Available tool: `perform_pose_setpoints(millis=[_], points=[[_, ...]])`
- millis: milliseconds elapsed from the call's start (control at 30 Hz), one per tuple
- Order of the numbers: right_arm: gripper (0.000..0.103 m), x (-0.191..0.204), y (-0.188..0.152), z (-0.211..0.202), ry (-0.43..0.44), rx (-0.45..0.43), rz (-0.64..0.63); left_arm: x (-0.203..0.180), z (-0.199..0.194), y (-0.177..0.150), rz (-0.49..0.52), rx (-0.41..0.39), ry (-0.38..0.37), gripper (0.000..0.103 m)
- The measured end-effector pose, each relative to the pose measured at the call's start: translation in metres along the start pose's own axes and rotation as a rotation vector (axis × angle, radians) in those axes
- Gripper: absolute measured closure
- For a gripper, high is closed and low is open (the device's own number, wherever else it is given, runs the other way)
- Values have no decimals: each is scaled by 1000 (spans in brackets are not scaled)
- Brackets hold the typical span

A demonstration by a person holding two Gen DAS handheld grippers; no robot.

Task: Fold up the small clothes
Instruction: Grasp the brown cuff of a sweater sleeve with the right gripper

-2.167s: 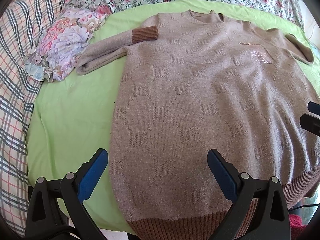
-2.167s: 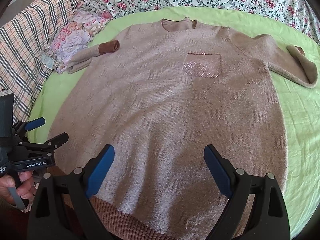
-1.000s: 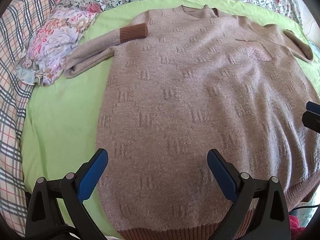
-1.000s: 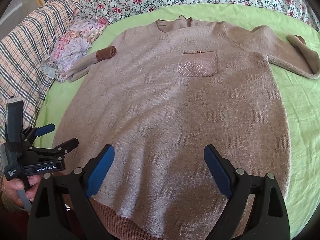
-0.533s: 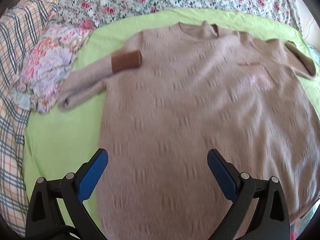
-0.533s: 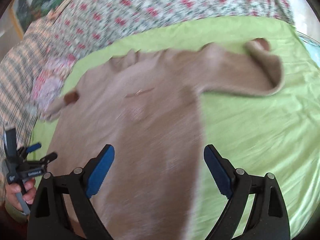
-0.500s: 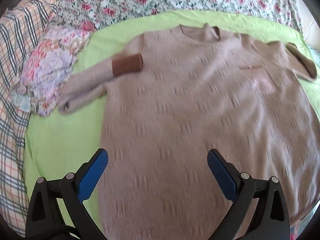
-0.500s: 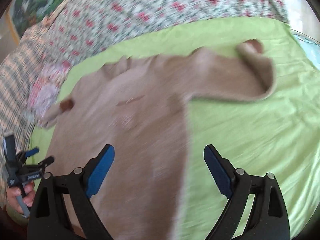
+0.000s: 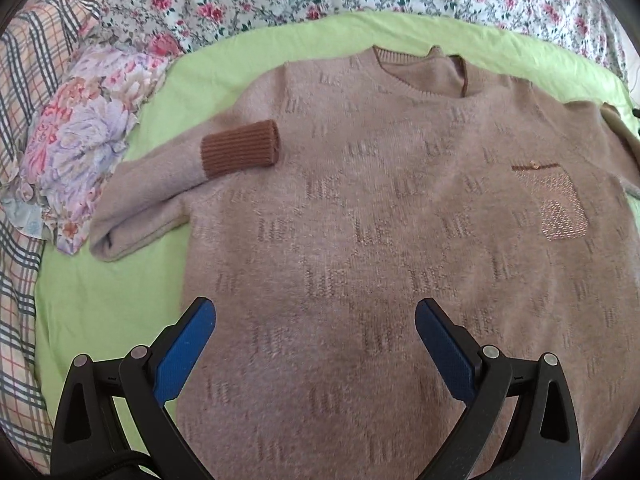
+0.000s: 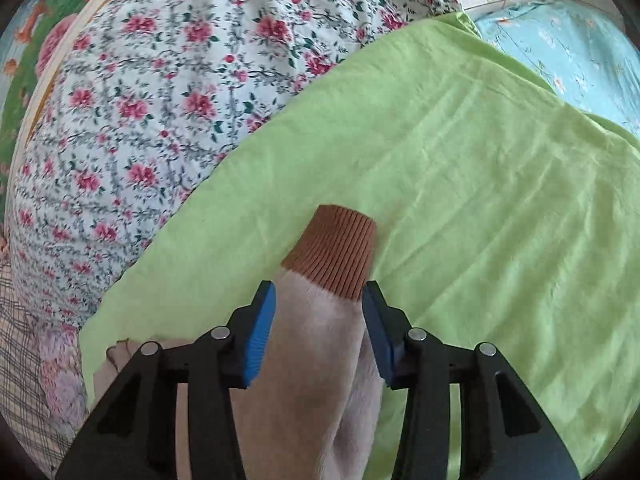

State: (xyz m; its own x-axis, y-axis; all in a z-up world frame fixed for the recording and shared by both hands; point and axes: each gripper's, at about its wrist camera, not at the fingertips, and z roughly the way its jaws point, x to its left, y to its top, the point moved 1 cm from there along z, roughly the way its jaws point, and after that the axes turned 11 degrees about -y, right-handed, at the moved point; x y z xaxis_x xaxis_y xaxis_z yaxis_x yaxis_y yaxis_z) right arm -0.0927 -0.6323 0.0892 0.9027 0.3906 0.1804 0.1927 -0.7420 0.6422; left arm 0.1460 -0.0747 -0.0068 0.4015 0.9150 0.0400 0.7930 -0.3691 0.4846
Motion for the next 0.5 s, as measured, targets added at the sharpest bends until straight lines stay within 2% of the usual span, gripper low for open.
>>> perform_pose_setpoints(millis=[133, 167, 200, 233, 367, 500], points=[[58, -6, 3, 41, -7, 102, 22, 2, 9, 4, -5, 13, 6, 3], [62, -5, 1, 43, -20, 104, 1, 3, 11, 5, -6, 14, 6, 3], [67, -2, -1, 42, -37, 91, -34, 4, 12, 6, -8, 13, 5, 3], [91, 0, -2, 39, -39, 87, -55, 5, 14, 7, -10, 15, 7, 3], [95, 24, -14, -3, 28, 37, -94, 8, 13, 11, -29, 2, -21, 3], [95, 79, -34, -63, 179, 11, -159, 8, 10, 9, -49, -9, -54, 3]])
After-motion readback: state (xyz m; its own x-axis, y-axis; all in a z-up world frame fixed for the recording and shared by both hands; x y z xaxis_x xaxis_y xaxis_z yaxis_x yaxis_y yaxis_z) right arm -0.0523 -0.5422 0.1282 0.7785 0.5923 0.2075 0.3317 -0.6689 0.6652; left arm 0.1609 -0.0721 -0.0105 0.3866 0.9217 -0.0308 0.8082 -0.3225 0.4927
